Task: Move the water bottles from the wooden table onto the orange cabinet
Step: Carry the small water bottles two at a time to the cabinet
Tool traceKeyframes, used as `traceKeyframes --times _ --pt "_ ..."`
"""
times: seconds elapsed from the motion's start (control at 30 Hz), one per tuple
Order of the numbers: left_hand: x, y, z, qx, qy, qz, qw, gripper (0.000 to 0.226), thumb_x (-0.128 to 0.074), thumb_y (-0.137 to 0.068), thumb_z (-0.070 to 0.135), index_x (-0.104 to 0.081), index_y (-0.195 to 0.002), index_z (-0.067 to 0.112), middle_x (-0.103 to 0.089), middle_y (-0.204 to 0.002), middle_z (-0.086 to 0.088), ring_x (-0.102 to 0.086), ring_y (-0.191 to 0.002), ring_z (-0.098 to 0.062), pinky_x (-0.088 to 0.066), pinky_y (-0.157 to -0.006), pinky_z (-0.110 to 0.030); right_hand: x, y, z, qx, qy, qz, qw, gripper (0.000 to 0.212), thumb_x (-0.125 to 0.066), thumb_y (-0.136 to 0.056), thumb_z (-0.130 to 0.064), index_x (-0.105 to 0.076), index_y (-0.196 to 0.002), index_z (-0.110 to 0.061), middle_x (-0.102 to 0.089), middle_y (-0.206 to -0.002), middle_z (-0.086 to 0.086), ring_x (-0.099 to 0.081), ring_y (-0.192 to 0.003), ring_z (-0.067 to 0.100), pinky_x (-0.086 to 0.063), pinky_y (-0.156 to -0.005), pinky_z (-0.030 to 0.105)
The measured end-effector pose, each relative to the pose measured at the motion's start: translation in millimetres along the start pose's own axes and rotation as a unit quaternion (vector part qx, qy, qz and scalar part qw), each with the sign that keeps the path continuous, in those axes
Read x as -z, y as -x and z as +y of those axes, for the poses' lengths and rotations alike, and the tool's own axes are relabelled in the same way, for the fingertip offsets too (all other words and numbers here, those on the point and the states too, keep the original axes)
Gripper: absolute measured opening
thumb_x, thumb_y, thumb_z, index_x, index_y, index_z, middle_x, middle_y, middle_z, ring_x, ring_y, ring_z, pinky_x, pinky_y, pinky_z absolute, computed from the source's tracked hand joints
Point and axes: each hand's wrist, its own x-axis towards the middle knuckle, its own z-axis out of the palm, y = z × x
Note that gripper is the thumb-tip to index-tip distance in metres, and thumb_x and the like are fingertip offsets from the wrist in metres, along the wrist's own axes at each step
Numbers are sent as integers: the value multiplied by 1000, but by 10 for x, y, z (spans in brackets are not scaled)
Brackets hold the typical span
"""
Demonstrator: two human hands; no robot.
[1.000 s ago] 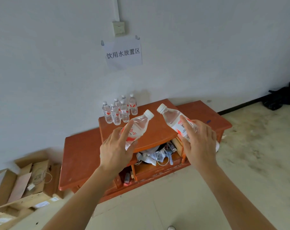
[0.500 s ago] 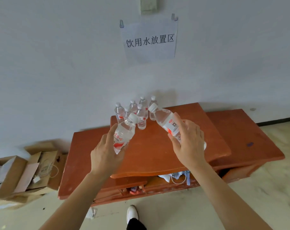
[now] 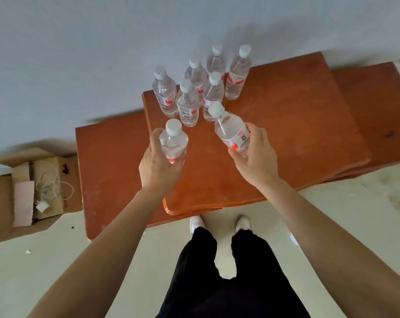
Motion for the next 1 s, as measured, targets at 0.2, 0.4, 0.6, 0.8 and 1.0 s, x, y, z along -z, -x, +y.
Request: traceKeyframes --times 0.2,0.4,0.6,0.8,1.0 --pt "-378 -480 -117 73 53 -27 996 79 -78 -84 35 -26 -141 20 -58 -132 -7 -62 -110 -30 -47 -84 -34 -597 -435 6 -39 -45 -34 998 72 -81 -86 -37 -42 -142 -13 -54 -137 6 -60 -119 18 -52 -93 27" --pt "-619 -759 -74 67 83 -38 994 77 -78 -83 32 -23 -136 21 -56 -120 1 -58 -102 -21 -55 -87 -41 -980 -782 -33 -85 -161 -22 983 70 -87 -79 -30 -40 -129 -14 -58 -123 1 -63 -108 13 -58 -88 28" --pt "-774 -771 -169 75 72 -71 992 76 -76 -84 33 -20 -135 35 -58 -128 -8 -64 -107 -30 -59 -84 -51 -1089 -761 210 -110 -177 -81 975 74 -88 -77 -30 -30 -123 -25 -55 -124 0 -60 -113 14 -58 -92 34" --pt "-693 -727 -38 88 3 -101 991 80 -73 -88 33 -19 -147 21 -52 -140 -12 -56 -123 -36 -50 -95 -48 -820 -826 108 -61 -96 -153 982 88 -84 -83 -33 -28 -149 -16 -40 -151 7 -54 -131 25 -52 -102 41" --pt "-318 -357 97 75 -78 -81 991 67 -45 -100 53 -22 -154 21 -32 -160 -10 -32 -146 -31 -34 -114 -50 -265 -594 53 47 -69 -96 992 64 -56 -100 -10 -29 -156 -23 -32 -157 8 -49 -134 22 -52 -105 35"
